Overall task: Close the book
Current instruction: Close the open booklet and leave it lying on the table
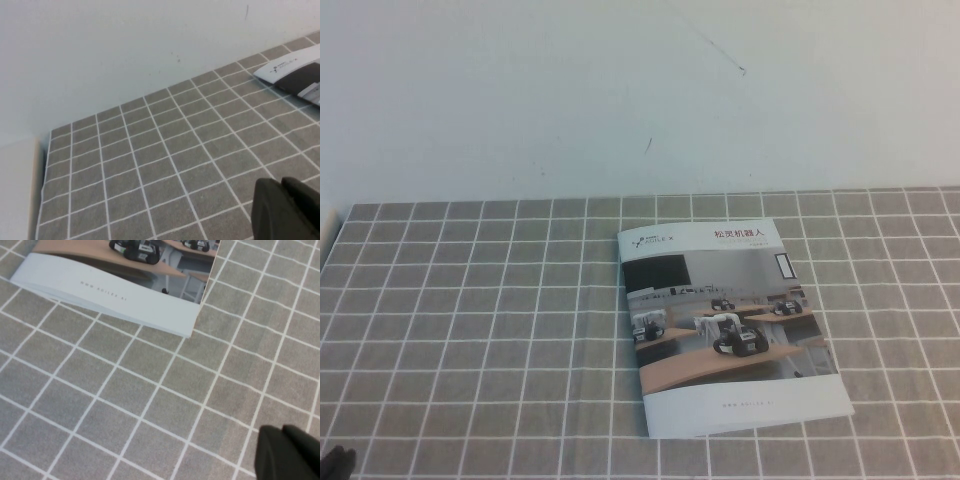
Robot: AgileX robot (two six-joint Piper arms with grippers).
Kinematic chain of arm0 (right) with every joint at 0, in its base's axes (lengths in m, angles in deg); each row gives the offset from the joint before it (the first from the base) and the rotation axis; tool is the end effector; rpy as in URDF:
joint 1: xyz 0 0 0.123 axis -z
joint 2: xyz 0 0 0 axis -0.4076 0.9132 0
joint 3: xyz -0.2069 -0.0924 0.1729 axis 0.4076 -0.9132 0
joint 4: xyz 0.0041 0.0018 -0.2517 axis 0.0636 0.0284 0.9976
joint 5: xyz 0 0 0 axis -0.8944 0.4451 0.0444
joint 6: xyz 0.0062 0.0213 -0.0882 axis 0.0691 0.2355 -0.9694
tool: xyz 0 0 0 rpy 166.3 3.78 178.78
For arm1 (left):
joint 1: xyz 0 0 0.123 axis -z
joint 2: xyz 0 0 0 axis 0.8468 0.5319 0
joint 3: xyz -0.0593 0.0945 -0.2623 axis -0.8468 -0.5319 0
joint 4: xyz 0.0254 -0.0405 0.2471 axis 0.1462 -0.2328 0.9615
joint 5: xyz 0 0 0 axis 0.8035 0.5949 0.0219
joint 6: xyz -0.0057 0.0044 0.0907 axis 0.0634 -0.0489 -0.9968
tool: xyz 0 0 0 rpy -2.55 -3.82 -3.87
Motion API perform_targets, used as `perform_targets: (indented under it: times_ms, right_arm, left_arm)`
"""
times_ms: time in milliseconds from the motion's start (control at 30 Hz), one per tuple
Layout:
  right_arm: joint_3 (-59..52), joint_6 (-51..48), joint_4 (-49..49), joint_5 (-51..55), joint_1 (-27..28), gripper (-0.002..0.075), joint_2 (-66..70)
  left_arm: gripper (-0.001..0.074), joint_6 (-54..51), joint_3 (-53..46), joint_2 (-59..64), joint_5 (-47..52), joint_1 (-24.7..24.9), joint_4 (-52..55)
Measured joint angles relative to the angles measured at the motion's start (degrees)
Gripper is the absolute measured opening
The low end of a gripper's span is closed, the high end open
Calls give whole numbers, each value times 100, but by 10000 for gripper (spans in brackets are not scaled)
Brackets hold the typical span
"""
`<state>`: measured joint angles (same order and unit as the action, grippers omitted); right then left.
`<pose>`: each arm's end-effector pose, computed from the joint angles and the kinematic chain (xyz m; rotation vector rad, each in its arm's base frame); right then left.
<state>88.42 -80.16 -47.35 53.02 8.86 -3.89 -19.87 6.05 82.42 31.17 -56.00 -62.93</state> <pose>0.0806 0.0293 0.2396 -0.5248 2.1617 0.1398 0.0651 -0.0167 0.1981 0.3177 1.6799 -0.0122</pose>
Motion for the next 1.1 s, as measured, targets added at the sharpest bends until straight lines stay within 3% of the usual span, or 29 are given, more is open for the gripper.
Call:
perform_targets:
  times_ms: [133, 367, 467, 867, 1100]
  right_arm:
    - [0, 0, 0, 0, 0, -3, 0]
    - [0, 0, -9, 0, 0, -3, 0]
    - [0, 0, -9, 0, 0, -3, 0]
    - [0, 3, -9, 3, 0, -3, 0]
    - [0, 12, -9, 3, 0, -3, 0]
  left_arm:
    - [-2, 255, -133, -46, -311, 89, 208]
    - [-2, 4320, -154, -295, -395, 103, 3321]
    - [-2, 5385, -162, -380, -399, 103, 4417]
    - [-2, 6009, -162, -816, 636, 103, 4971]
    - [-2, 6304, -152, -816, 699, 103, 4975]
